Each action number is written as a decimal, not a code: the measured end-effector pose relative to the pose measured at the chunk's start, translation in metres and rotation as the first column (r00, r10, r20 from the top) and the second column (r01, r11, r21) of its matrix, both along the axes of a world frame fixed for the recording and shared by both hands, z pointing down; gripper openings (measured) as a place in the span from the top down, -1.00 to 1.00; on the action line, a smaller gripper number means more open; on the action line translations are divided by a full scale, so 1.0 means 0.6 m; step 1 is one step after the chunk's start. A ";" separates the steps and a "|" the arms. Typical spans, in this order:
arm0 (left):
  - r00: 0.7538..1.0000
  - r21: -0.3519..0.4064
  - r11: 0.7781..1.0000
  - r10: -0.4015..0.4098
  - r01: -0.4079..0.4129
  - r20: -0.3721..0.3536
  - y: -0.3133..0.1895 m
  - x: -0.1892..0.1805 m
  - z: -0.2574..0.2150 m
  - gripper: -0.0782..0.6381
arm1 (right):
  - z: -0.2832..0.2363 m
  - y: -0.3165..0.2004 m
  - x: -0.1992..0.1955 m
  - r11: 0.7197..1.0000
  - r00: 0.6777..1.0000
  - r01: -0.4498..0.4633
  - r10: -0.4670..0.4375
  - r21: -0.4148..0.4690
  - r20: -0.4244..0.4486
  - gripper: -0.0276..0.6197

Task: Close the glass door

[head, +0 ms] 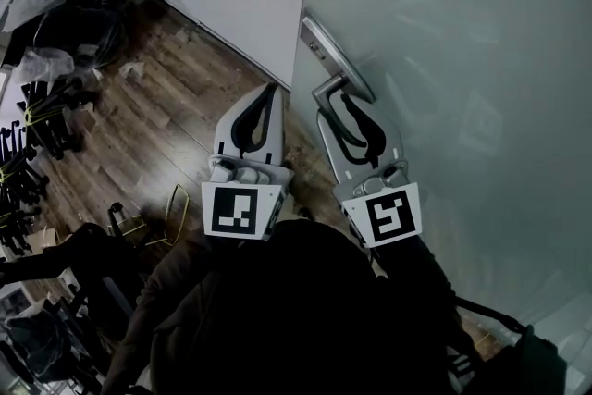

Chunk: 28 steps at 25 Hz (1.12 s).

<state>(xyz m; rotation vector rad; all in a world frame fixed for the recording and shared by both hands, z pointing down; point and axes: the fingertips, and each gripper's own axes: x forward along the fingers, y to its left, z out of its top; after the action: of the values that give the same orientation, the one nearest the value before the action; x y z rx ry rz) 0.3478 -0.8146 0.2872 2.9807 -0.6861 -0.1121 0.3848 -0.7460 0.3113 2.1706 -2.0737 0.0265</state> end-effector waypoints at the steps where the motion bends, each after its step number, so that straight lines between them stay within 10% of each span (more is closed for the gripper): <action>1: 1.000 -0.003 1.000 0.009 -0.009 0.012 0.003 0.005 0.004 0.79 | 0.012 0.001 0.001 1.000 1.000 -0.001 0.001 -0.018 0.008 0.58; 28: 0.994 -0.017 0.997 -0.068 0.070 0.080 0.017 -0.002 0.049 0.79 | 0.100 -0.058 -0.002 0.984 0.985 0.118 -0.100 -0.130 0.138 0.73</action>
<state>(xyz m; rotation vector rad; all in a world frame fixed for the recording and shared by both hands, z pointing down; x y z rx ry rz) 0.3463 -0.8041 0.3167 2.9575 -0.7943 0.0091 0.3836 -0.7806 0.3711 2.0218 -2.1861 0.2994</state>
